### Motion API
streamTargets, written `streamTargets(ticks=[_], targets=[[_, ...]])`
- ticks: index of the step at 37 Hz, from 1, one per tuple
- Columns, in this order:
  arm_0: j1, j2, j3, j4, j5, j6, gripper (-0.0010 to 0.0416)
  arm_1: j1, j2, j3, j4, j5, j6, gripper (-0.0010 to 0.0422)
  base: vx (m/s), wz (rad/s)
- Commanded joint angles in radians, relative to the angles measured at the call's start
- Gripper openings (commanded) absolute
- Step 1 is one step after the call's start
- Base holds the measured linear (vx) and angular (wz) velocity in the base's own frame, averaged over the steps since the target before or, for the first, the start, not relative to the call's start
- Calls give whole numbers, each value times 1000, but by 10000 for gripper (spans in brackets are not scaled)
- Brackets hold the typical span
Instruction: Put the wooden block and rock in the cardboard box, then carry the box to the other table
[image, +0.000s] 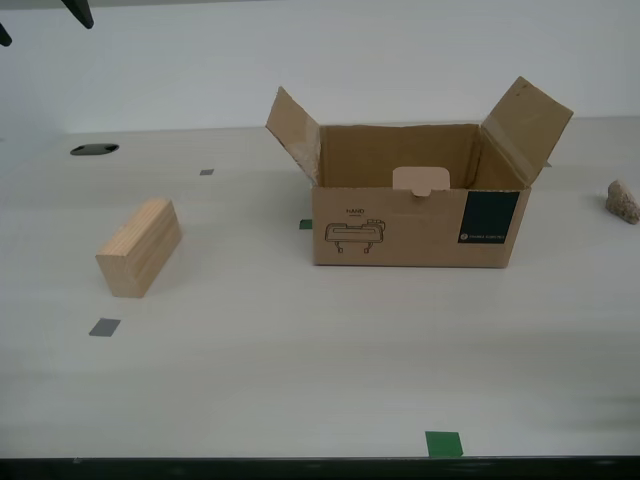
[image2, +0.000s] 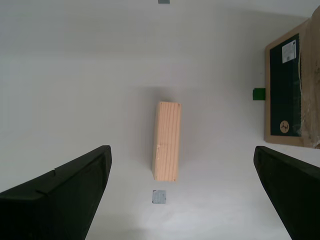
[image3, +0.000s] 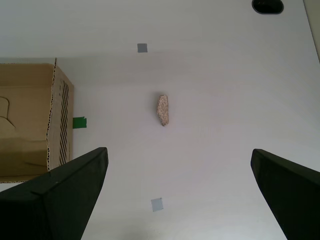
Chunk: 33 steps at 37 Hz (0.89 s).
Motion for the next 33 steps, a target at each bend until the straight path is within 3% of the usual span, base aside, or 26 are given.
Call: streamTargets(ticks=[1, 15, 33], targets=[[0, 0, 1, -4, 1, 2, 399, 0, 3, -2, -21, 1, -1, 389, 0, 0], [0, 0, 1, -3, 1, 2, 399, -14, 118, -64, -19, -10, -2, 389, 0, 0], [0, 0, 1, -3, 1, 4, 399, -46, 262, -116, 140, -10, 37, 389, 0, 0]])
